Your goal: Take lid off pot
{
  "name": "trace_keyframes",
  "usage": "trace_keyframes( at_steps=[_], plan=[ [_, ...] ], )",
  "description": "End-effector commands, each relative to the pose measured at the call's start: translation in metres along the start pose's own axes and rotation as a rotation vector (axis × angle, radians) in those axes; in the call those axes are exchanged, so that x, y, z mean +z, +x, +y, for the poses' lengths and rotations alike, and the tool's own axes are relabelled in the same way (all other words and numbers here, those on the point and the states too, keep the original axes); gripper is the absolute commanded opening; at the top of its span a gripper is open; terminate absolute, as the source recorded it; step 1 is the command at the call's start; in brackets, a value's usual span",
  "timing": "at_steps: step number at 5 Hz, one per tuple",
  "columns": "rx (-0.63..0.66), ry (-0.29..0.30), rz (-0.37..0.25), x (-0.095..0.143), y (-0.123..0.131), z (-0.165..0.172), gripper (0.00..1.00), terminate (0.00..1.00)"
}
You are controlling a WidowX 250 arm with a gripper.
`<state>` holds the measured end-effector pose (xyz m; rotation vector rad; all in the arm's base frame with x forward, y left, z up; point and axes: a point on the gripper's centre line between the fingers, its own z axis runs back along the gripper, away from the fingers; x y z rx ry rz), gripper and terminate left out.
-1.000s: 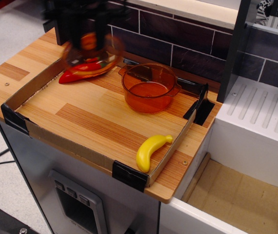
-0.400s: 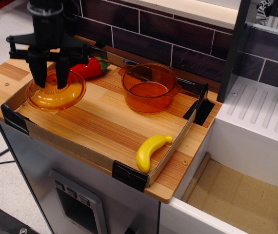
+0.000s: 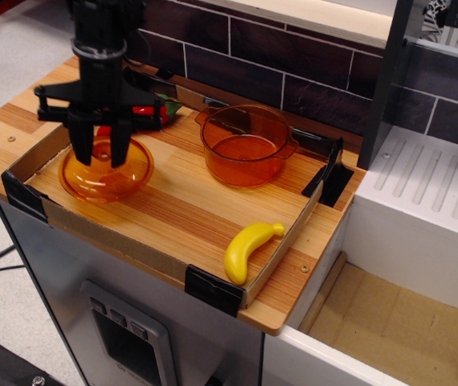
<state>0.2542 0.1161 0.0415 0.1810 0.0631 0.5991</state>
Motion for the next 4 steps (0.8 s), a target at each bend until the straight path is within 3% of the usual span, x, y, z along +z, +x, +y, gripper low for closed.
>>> trace_keyframes(
  at_steps=[1, 2, 3, 4],
  plan=[
    [0.001, 0.028, -0.044, 0.005, 0.001, 0.000, 1.00, 0.00],
    [-0.005, 0.002, -0.002, 0.017, 0.003, 0.000, 1.00, 0.00],
    [0.006, -0.068, -0.002, 0.050, 0.001, 0.002, 1.00, 0.00],
    [0.061, -0.167, -0.020, 0.099, -0.001, 0.004, 1.00, 0.00]
  ],
)
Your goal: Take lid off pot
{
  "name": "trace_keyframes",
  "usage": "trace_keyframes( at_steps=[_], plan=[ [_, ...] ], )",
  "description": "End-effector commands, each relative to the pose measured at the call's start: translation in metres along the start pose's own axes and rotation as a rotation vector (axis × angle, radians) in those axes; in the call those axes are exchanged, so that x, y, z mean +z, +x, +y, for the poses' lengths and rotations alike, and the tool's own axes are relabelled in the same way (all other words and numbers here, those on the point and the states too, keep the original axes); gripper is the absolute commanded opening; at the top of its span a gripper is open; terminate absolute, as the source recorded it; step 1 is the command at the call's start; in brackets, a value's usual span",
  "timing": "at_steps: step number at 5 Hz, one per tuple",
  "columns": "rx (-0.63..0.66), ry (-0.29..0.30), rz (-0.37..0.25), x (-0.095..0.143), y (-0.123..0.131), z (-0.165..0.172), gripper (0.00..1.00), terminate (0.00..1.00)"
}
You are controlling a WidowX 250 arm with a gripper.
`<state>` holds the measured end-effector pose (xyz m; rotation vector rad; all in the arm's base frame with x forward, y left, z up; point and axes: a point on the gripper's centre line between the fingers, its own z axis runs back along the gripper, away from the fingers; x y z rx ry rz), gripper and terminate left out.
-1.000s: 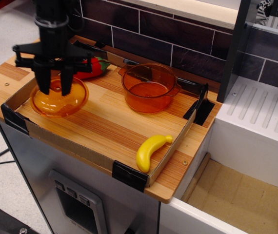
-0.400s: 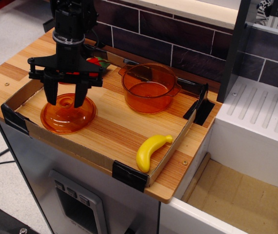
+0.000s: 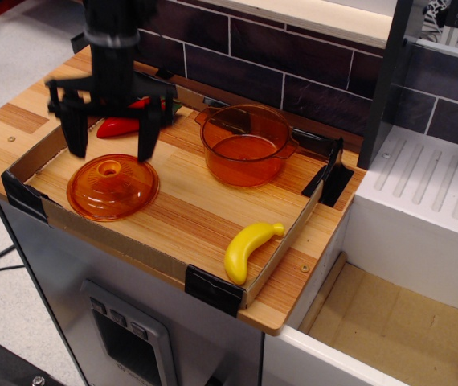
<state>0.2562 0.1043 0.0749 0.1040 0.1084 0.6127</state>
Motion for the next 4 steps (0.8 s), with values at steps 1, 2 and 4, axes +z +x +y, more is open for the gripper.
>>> trace_keyframes(
  at_steps=[1, 2, 4],
  plan=[
    [0.048, -0.183, -0.129, 0.091, -0.009, -0.001, 1.00, 0.00],
    [0.089, -0.199, -0.105, 0.103, -0.007, -0.011, 1.00, 0.00],
    [0.089, -0.199, -0.105, 0.103, -0.007, -0.011, 1.00, 1.00]
  ],
)
